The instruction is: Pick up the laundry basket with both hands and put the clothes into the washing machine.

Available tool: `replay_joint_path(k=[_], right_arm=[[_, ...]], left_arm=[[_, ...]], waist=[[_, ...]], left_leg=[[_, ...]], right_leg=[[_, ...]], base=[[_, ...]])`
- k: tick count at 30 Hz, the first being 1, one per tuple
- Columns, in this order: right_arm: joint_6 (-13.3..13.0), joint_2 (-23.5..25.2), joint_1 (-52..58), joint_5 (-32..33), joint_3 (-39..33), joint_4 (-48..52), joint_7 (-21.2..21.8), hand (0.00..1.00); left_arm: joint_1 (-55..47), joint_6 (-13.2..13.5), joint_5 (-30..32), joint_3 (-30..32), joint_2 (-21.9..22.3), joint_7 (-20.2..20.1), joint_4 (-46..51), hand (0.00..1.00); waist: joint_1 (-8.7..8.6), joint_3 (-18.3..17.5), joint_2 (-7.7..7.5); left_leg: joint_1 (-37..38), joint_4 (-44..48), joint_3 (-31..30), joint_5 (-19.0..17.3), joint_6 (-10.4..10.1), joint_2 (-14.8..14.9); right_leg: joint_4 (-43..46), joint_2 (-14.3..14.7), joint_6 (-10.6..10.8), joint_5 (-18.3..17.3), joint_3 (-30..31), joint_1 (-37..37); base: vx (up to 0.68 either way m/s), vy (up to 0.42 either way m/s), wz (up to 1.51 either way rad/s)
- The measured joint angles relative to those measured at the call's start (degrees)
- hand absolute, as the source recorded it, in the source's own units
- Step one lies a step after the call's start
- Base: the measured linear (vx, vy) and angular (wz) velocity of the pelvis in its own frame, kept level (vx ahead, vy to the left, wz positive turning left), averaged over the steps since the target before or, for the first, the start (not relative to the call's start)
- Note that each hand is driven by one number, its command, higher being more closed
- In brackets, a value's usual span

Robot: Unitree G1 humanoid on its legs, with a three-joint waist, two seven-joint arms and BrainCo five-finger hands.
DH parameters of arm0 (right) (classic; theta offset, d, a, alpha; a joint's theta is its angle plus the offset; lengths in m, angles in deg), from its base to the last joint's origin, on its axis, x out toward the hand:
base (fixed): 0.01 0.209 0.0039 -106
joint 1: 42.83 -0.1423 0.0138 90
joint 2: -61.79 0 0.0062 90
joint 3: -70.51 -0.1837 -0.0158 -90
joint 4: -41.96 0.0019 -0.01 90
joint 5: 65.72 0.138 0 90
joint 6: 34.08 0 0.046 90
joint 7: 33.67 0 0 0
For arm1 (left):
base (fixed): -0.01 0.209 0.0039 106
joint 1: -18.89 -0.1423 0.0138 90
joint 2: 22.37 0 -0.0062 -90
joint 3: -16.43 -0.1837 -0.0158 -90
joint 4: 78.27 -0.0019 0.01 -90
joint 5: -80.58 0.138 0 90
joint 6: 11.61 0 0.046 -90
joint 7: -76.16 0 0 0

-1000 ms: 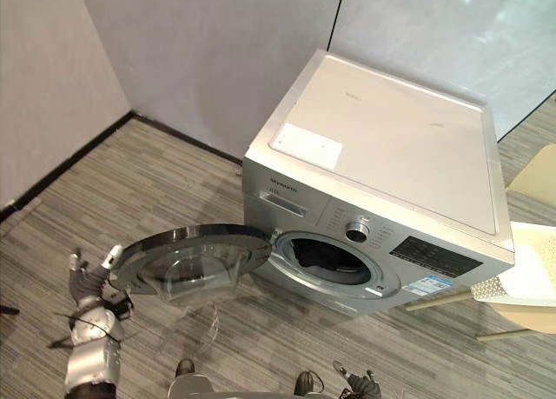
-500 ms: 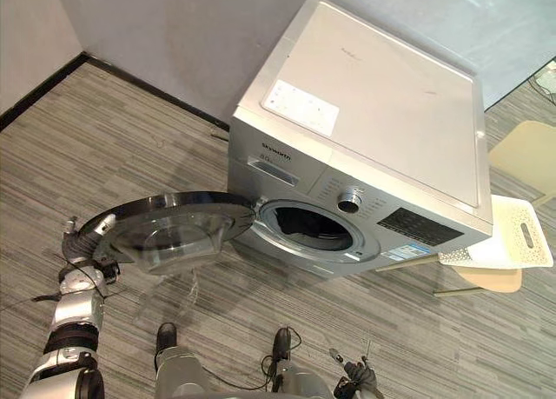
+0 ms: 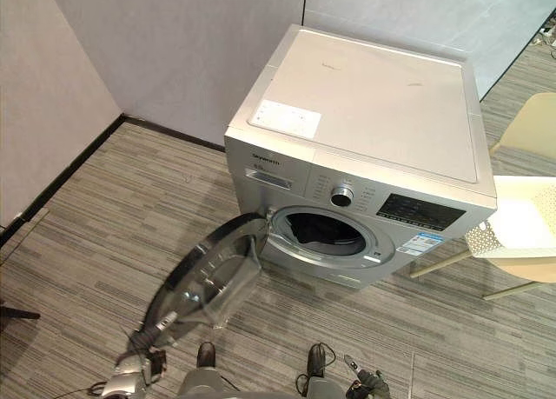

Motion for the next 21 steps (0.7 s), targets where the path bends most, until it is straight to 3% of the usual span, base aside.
replay_joint_path(k=[1, 3, 5, 9, 12, 17, 21], right_arm=[[0.0, -0.1, 0.0, 0.0, 0.0, -0.3, 0.0, 0.0], [0.1, 0.6, 0.0, 0.0, 0.0, -2.2, 0.0, 0.0], [0.1, 1.1, 0.5, 0.0, -0.3, -2.9, 0.0, 0.0], [0.2, 0.6, 0.5, 0.0, -0.8, -4.1, -0.1, 0.0], [0.2, 0.8, 0.5, 0.1, -1.9, -4.2, -0.1, 0.0], [0.2, 0.7, 0.8, 0.6, -4.2, -4.3, -0.2, 0.0], [0.2, 0.4, 1.1, 1.3, -4.4, -4.3, -0.2, 0.0]], left_arm=[[-0.4, -0.3, 0.0, -1.8, 0.0, -0.8, 0.0, 0.0], [-0.8, -0.5, 0.8, -11.2, -0.4, -3.5, 0.1, 0.0], [-1.3, -0.7, 1.1, -15.7, -2.3, -4.5, 1.0, 0.0], [-1.6, -1.5, 1.1, -24.6, -5.0, -5.4, 3.8, 0.0], [-2.2, -1.4, 0.7, -28.5, -7.1, -6.1, 6.4, 0.0], [-2.5, -1.7, -1.3, -33.4, -10.6, -7.4, 7.4, 0.0], [-0.2, -3.8, -2.7, -40.5, -12.9, -7.4, 7.4, 0.0]], waist=[[-0.14, -0.2, -0.38], [-1.16, -1.2, -2.4], [-1.41, -1.8, -3.18], [-1.5, -2.1, -2.8], [-1.85, -2.2, -2.74], [-4.31, -2.3, -2.61], [-4.82, -2.9, -1.84]], left_leg=[[0.2, -0.4, 0.0, 0.3, 0.3, -0.3], [0.6, -2.0, -0.1, 1.5, 0.9, -1.9], [0.9, -3.5, -0.2, 2.4, 1.2, -3.0], [2.8, -4.1, -0.1, 2.7, 1.7, -5.2], [2.9, -4.1, -0.1, 2.6, 1.7, -5.3], [3.7, -4.1, 0.2, 2.4, 1.8, -5.4], [3.8, -4.1, 0.9, 2.3, 1.8, -5.5]], right_leg=[[0.0, -0.3, 0.2, -0.1, 0.0, 0.1], [-0.2, -1.7, 1.4, -0.2, 0.1, 0.1], [-0.2, -2.8, 2.0, -0.1, 0.1, 0.2], [0.0, -4.9, 2.8, -0.2, 0.5, 1.7], [0.1, -5.0, 3.3, -0.5, 0.7, 1.7], [0.7, -4.9, 3.6, -0.7, 1.7, 1.8], [0.9, -4.9, 3.9, -0.6, 2.7, 1.2]], base=[[0.05, 0.077, 0.14], [0.06, 0.074, 0.15], [0.06, 0.062, 0.17], [0.04, 0.065, 0.06], [0.0, 0.016, 0.01], [-0.03, 0.004, -0.06], [-0.04, 0.004, -0.09]])
